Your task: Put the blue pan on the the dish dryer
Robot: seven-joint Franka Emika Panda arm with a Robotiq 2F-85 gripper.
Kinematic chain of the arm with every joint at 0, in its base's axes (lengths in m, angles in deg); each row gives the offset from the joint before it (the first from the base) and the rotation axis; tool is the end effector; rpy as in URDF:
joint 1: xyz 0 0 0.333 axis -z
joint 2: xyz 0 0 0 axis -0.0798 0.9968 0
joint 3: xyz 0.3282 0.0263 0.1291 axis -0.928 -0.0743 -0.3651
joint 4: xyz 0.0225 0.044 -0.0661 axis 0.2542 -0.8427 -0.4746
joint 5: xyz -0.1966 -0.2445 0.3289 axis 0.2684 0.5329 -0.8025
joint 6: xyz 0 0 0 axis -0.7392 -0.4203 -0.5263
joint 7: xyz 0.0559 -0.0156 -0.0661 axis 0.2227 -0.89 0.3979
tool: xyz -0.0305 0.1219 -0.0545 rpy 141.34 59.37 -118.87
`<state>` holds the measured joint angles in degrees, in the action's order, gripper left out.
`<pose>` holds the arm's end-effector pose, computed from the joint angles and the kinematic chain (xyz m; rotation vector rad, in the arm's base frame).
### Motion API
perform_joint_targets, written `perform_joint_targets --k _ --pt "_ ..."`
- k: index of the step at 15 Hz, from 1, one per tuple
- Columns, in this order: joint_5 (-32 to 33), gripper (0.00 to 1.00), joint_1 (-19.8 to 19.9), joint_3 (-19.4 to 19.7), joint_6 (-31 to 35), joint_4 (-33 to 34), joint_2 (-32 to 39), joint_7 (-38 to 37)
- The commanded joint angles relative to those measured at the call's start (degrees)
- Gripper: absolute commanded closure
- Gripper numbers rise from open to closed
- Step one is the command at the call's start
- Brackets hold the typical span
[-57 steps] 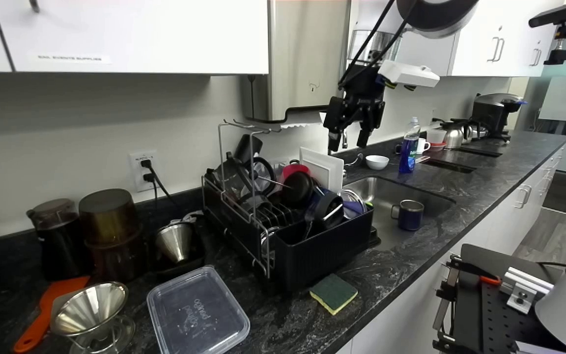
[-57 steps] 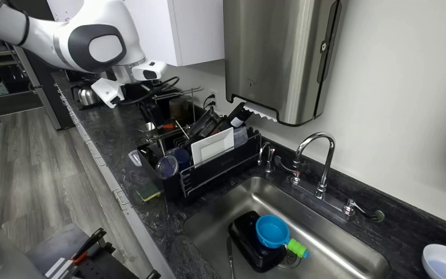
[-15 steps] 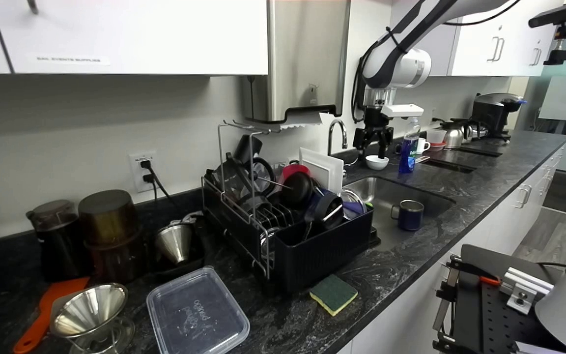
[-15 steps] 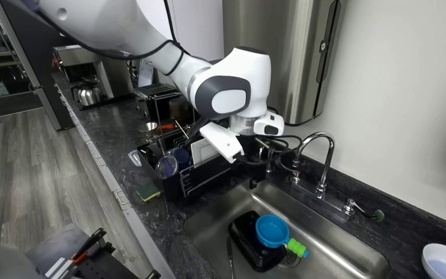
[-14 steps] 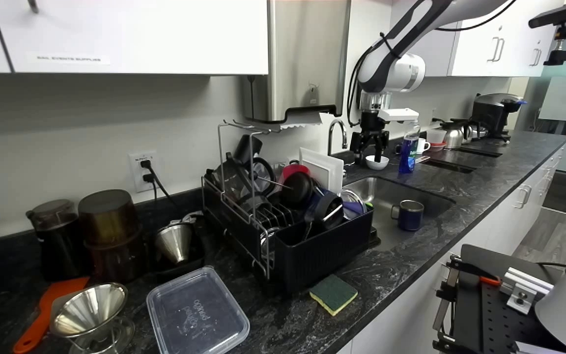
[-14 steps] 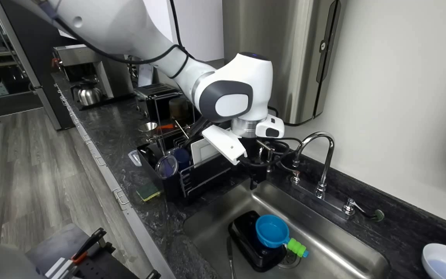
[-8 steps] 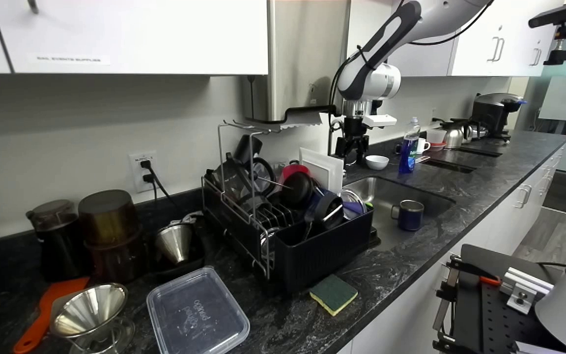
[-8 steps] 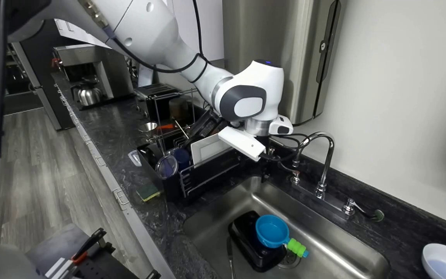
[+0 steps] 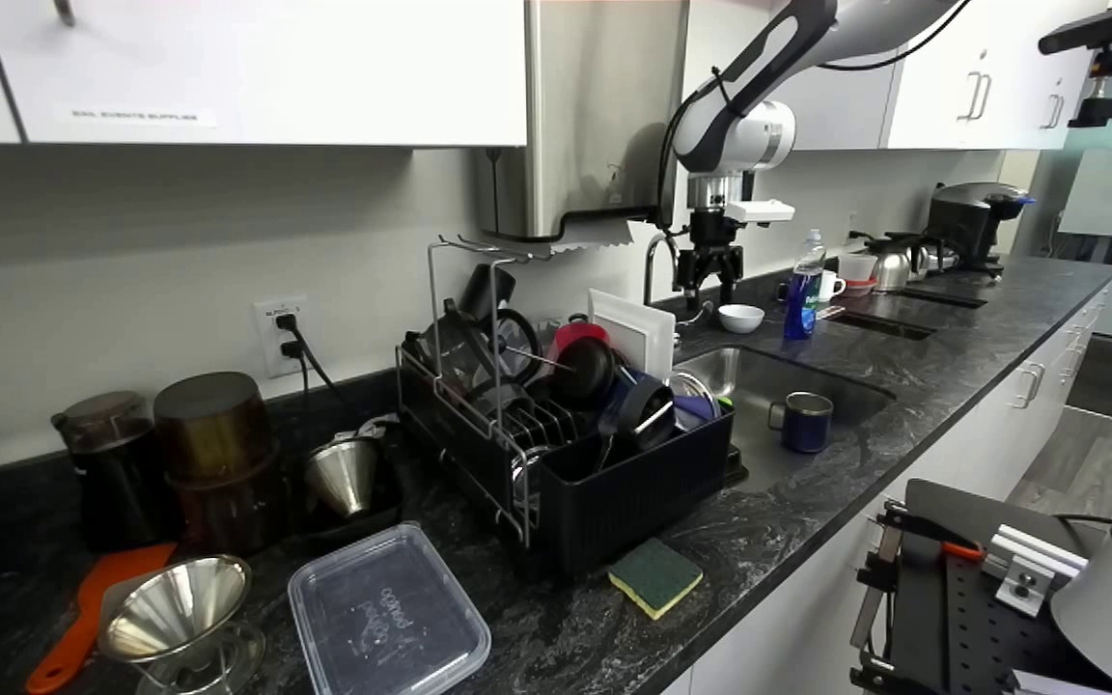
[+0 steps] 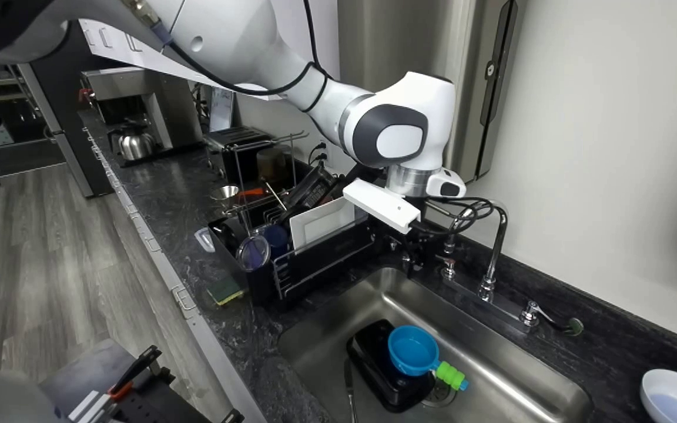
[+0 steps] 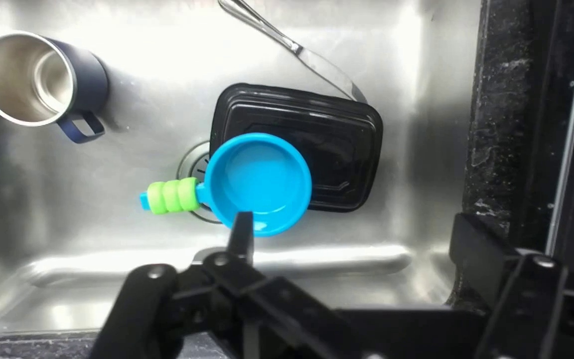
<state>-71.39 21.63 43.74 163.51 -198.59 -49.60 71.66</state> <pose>0.5836 -0.3244 0.2900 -3.0490 0.4472 0.1539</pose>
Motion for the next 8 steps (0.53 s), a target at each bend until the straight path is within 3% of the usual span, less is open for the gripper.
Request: perform_joint_targets --k 1,5,8 --pt "0.57 0.00 2.94 -0.38 -5.46 2.12 0.90 5.42" --pt "-1.61 0.00 8.54 -0.95 -16.31 8.57 5.30 20.62" --pt "-0.86 0.00 11.27 -0.64 -19.80 13.70 9.87 27.17"
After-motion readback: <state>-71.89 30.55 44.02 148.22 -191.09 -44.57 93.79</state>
